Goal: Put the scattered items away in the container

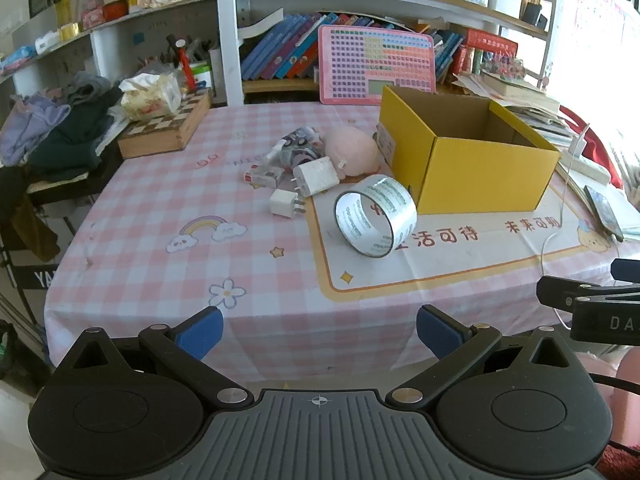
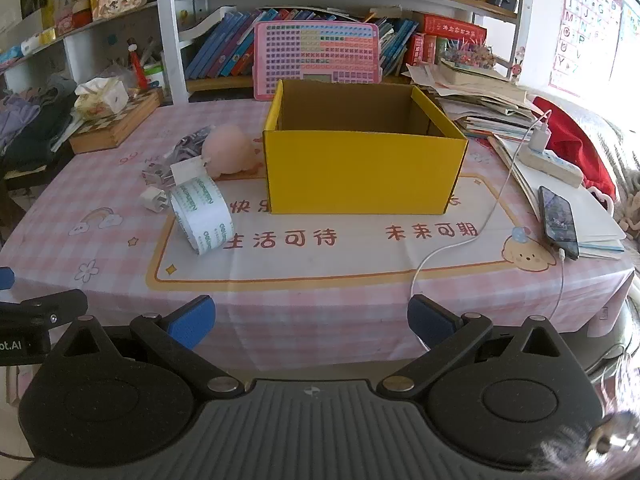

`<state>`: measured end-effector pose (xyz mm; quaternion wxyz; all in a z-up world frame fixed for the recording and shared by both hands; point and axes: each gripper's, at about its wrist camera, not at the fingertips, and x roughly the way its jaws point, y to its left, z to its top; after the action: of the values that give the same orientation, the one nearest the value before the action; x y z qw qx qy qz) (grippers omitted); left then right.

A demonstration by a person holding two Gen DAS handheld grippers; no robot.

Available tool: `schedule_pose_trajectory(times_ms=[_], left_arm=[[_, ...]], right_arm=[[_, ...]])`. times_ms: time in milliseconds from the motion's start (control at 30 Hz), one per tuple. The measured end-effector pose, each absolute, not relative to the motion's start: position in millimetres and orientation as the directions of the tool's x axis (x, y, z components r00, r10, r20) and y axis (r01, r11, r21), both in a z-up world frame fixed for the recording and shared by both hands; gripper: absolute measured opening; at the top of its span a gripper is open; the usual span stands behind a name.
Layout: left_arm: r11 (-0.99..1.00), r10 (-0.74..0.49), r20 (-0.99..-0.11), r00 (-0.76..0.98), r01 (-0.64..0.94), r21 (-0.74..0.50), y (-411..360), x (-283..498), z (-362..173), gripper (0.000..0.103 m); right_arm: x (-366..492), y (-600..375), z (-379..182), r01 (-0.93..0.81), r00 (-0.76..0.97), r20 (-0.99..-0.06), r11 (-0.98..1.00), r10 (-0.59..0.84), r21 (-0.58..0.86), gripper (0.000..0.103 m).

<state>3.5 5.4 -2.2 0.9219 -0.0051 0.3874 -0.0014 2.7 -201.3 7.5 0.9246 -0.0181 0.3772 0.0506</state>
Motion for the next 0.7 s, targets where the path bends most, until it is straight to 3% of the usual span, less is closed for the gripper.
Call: schedule_pose_trajectory(times_ms=[700], left_arm=[[1.0,-0.021,-0.732,0.681,0.007,-0.022,10.1,7.0,-4.7,0.103]], right_arm=[[5.6,-197.8,7.2,-0.118,0.702,-0.708,0.993,0.081,-0.003,0.103]])
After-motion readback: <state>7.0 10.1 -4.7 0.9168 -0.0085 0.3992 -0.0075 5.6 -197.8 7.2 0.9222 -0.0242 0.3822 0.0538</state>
